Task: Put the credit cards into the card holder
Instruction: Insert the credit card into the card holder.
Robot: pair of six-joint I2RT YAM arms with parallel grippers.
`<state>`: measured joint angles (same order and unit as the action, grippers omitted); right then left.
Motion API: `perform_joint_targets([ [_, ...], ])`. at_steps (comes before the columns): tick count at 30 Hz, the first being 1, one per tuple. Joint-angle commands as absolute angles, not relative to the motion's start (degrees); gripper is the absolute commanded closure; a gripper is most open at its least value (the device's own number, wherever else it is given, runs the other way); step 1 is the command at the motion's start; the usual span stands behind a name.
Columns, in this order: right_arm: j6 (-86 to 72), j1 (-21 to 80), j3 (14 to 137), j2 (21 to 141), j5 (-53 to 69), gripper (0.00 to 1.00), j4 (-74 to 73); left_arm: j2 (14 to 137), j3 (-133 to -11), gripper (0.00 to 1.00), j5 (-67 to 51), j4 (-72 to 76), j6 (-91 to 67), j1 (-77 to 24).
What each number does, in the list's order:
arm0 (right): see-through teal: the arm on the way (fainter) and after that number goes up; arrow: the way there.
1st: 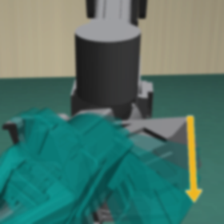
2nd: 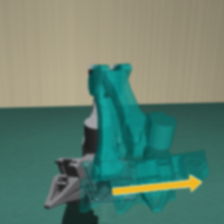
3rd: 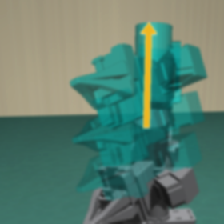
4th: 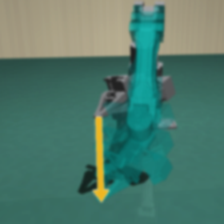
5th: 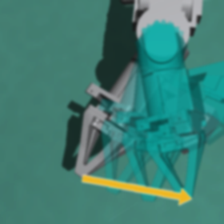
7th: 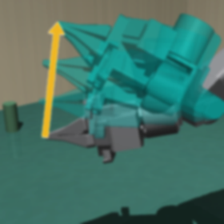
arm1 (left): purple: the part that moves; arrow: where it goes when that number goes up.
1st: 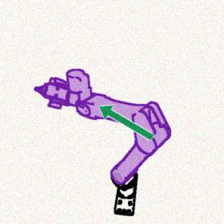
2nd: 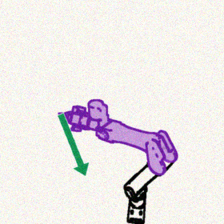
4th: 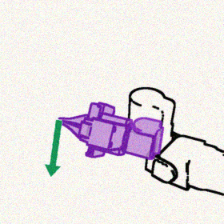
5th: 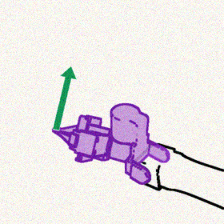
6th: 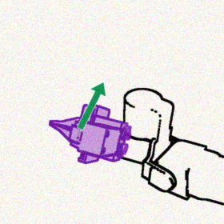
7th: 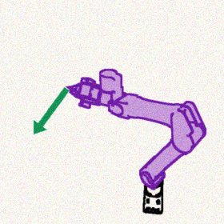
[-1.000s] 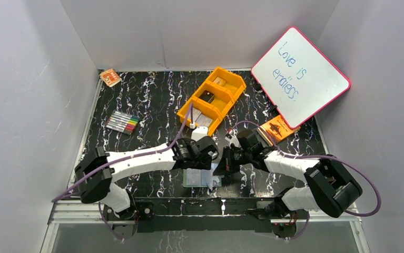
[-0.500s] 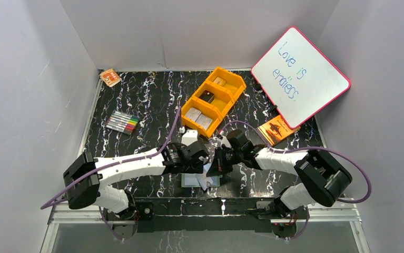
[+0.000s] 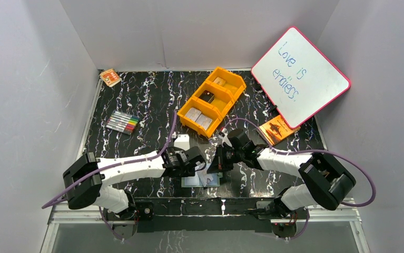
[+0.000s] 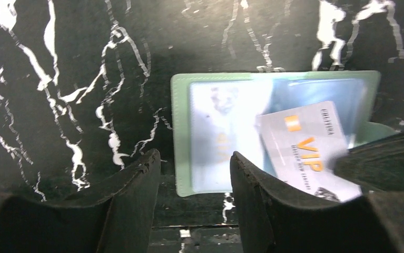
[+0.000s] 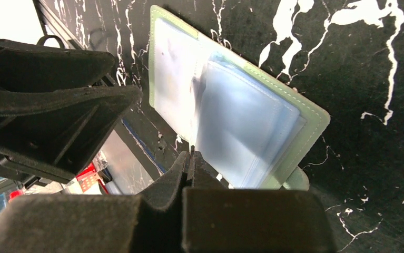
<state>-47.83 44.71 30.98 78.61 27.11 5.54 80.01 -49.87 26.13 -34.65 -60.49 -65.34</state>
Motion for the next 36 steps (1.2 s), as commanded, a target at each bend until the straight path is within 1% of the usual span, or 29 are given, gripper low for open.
perform_joint_targets([
  [1, -48.4, 44.8, 31.4, 80.2, 27.1, 1.00, 7.7, 76.0, -47.3, 0.51, 30.1, -38.5, -66.2, -65.2],
  [8, -49.9, 44.8, 30.2, 81.7, 27.4, 1.00, 10.8, 75.1, -43.8, 0.54, 28.7, -38.5, -69.1, -65.2],
  [17, -54.0, 45.1, 27.0, 83.5, 26.2, 1.00, 17.9, 73.9, -38.3, 0.65, 24.1, -34.8, -70.5, -65.2],
  [28, -59.4, 47.0, 24.3, 85.7, 20.9, 1.00, 23.8, 74.6, -36.1, 0.82, 20.1, -30.7, -67.1, -65.2],
  [36, -63.1, 48.2, 23.1, 85.3, 16.9, 1.00, 25.8, 74.6, -35.1, 0.86, 18.8, -29.0, -66.1, -65.2],
])
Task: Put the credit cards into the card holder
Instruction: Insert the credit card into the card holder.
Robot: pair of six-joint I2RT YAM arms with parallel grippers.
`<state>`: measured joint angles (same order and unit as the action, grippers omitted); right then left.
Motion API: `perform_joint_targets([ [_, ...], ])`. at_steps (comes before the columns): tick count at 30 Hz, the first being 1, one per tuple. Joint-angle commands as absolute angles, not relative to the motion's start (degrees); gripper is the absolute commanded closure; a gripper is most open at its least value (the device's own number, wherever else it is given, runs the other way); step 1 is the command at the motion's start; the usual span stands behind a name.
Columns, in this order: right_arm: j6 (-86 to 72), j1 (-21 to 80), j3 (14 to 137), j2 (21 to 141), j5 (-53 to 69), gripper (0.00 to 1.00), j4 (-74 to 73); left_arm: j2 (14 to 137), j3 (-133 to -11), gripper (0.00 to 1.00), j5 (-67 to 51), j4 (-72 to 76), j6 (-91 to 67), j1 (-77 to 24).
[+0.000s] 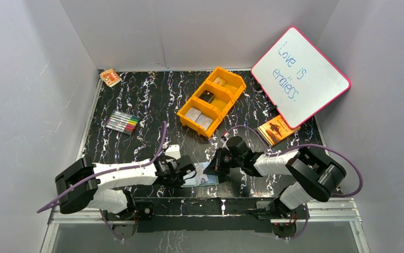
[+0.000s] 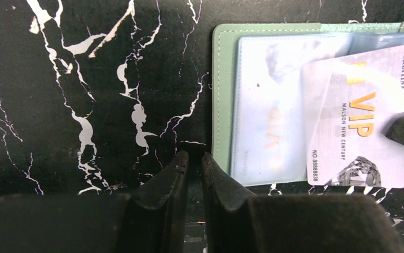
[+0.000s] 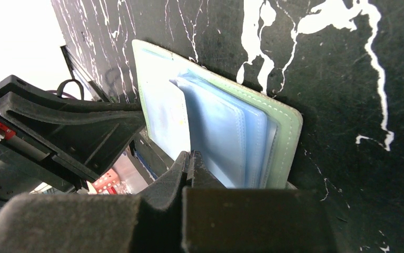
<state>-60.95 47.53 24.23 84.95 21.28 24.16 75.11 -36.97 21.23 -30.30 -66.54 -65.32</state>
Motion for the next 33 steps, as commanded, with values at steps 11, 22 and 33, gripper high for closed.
perform_joint_targets([
  [11, -65.4, 49.3, 23.3, 86.7, 14.5, 1.00, 26.5, 74.6, -34.8, 0.89, 17.9, -27.9, -65.6, -65.2],
  [22, -66.3, 51.4, 24.1, 88.4, 12.8, 1.00, 26.5, 75.5, -35.0, 0.91, 17.0, -26.8, -64.6, -65.2],
  [33, -66.4, 53.6, 26.0, 90.1, 12.3, 1.00, 26.0, 77.0, -36.1, 0.92, 16.6, -25.6, -63.3, -65.2],
])
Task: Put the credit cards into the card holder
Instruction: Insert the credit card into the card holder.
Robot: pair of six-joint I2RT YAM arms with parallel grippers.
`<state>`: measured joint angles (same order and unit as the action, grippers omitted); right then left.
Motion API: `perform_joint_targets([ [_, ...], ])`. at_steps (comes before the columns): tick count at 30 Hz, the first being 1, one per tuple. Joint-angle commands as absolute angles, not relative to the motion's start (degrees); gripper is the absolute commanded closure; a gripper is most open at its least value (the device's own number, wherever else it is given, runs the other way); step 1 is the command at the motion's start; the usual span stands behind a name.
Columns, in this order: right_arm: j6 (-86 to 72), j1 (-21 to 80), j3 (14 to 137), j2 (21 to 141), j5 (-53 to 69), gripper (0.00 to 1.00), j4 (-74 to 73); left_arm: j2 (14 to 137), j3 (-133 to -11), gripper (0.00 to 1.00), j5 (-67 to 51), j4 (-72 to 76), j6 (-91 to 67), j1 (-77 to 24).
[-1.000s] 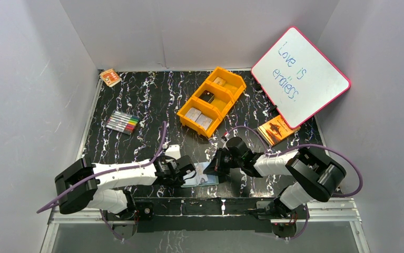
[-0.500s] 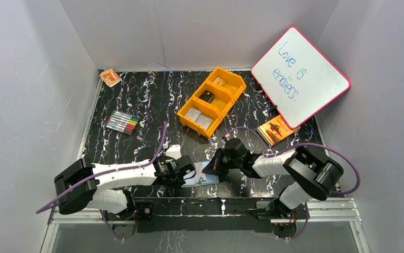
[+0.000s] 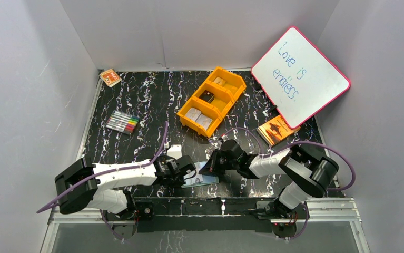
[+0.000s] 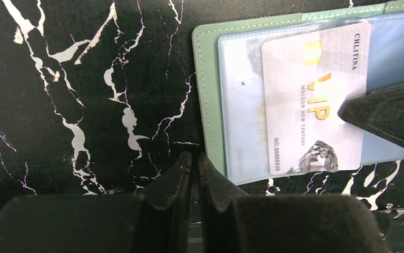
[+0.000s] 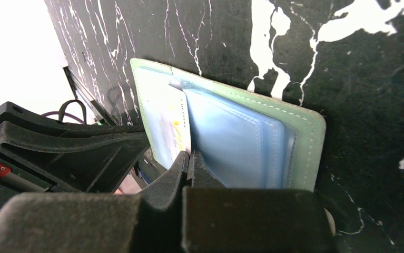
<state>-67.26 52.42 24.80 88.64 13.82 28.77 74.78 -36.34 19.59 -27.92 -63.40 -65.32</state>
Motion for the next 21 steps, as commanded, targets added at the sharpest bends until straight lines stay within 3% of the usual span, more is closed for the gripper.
perform_joint_targets([
  [1, -66.4, 53.8, 26.2, 90.2, 12.2, 1.00, 25.7, 77.2, -36.3, 0.93, 16.5, -25.5, -63.2, -65.2],
  [12, -65.5, 55.0, 28.7, 89.1, 10.6, 1.00, 21.3, 77.1, -36.5, 0.93, 16.8, -25.0, -62.3, -65.2],
  [17, -63.9, 55.0, 29.9, 88.2, 11.1, 0.78, 19.3, 75.8, -36.0, 0.94, 17.5, -25.1, -62.6, -65.2],
  [21, -63.0, 55.1, 30.9, 88.5, 11.9, 0.67, 18.5, 75.8, -36.2, 0.94, 17.6, -25.1, -62.5, -65.2],
])
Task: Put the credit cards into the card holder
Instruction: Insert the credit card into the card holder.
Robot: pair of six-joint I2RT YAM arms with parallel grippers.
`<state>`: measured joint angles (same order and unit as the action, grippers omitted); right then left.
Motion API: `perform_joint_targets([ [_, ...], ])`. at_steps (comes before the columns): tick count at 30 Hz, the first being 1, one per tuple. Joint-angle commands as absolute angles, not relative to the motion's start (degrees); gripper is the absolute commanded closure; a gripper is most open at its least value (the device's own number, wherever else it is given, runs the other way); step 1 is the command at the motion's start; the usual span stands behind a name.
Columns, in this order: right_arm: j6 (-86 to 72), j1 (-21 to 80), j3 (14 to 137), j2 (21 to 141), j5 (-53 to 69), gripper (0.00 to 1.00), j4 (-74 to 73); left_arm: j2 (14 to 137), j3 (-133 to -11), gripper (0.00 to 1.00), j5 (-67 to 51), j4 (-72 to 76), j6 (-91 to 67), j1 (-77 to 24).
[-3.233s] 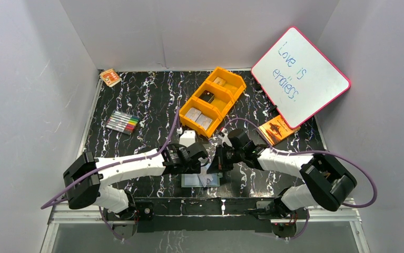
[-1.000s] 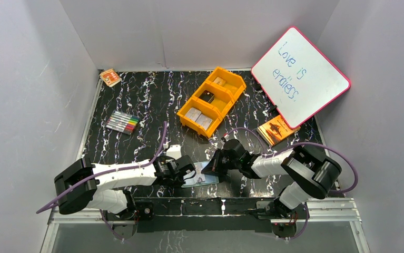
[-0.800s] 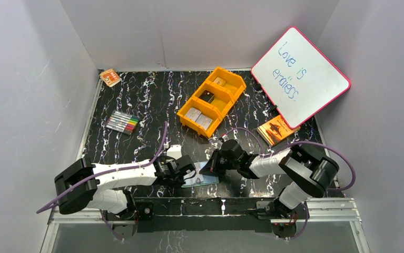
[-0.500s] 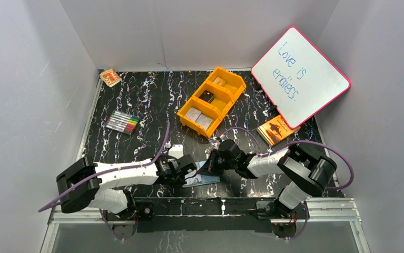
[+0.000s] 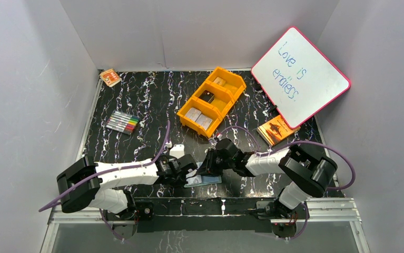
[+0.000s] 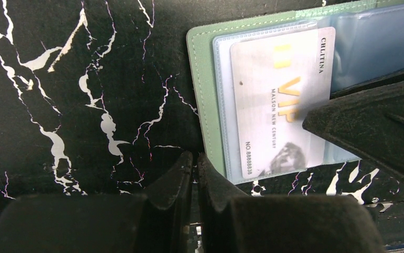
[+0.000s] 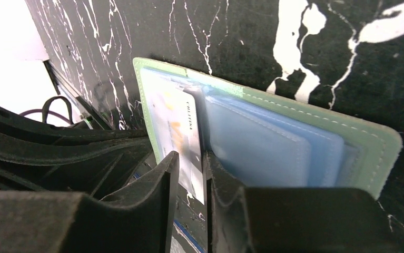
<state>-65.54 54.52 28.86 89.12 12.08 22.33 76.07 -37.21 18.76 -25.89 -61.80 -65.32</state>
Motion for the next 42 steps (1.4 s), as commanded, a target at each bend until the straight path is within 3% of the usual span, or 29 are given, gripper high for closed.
perform_joint_targets([
  [1, -62.9, 55.1, 31.0, 88.6, 12.1, 0.67, 18.5, 75.8, -36.3, 0.94, 17.6, -25.1, -62.5, -65.2],
  [21, -57.6, 57.7, 38.1, 89.1, 10.7, 0.64, 9.8, 77.3, -39.4, 0.94, 18.9, -24.8, -59.9, -65.2],
  [30, -54.7, 57.7, 41.5, 84.2, 6.6, 0.42, 0.1, 71.2, -38.4, 0.92, 24.1, -29.0, -62.7, -65.2],
  [37, -52.6, 57.7, 45.0, 80.7, 3.3, 0.38, -7.0, 68.9, -40.3, 0.87, 26.7, -32.3, -62.7, -65.2],
  [42, -47.5, 56.6, 51.0, 73.5, -10.6, 0.40, -17.0, 63.8, -43.0, 0.82, 30.8, -39.3, -64.6, -65.2],
])
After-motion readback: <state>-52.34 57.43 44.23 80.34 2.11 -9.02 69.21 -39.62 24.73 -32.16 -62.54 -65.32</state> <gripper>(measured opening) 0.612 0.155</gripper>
